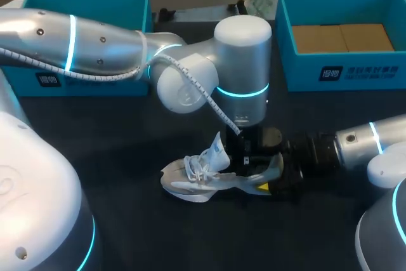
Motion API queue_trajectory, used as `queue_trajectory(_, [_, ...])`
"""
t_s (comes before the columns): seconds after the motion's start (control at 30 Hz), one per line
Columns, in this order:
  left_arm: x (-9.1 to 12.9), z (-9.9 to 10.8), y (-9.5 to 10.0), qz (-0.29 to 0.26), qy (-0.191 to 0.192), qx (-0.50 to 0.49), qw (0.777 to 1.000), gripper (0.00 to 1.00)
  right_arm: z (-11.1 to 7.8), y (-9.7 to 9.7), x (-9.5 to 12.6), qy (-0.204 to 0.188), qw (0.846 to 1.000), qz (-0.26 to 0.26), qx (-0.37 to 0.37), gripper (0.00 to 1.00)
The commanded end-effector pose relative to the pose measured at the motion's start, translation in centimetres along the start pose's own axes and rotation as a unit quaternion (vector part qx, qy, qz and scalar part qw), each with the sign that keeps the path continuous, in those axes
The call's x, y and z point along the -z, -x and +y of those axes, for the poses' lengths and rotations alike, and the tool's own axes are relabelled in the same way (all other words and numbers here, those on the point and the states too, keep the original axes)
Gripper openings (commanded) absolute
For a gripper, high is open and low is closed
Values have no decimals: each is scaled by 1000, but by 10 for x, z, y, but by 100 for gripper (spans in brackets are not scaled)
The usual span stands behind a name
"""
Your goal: Take the shoe out of the shoebox, open the shoe tongue, remove and reinsert the insole, then place the shoe into the shoebox
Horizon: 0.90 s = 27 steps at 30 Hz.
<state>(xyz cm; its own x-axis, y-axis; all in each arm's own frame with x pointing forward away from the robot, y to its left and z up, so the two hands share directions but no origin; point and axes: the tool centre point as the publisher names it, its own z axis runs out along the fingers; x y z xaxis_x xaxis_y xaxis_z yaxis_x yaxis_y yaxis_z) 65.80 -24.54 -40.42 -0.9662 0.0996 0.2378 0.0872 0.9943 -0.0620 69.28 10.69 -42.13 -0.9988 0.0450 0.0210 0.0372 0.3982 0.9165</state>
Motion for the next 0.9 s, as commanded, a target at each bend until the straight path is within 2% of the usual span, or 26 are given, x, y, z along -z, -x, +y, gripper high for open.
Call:
queue_trajectory(0.03, [-4, 4, -3, -14, -7, -1, 1000, 29, 4, -1, 1, -2, 1000, -1, 0, 0])
queue_trajectory(0.1, [-3, 4, -3, -20, -10, 0, 1000, 30, 4, -1, 1, -2, 1000, -1, 0, 0])
queue_trajectory(0.23, [-3, 3, -1, -35, -10, 3, 999, 42, 4, -1, 1, -2, 1000, -1, 0, 0])
queue_trajectory(0.27, [-4, 2, 0, -44, -9, 6, 999, 42, 4, -1, 1, -2, 1000, -1, 0, 0])
queue_trajectory(0.53, [-15, -6, 12, -99, 3, 25, 995, 38, 4, -1, 1, -2, 1000, -1, 0, 0])
queue_trajectory(0.7, [-14, -7, 25, -134, 9, 34, 990, 35, 4, -1, 1, -2, 1000, -1, 0, 0])
queue_trajectory(0.9, [-7, -9, 38, -172, 7, 46, 984, 24, 4, -1, 1, -2, 1000, -1, 0, 0])
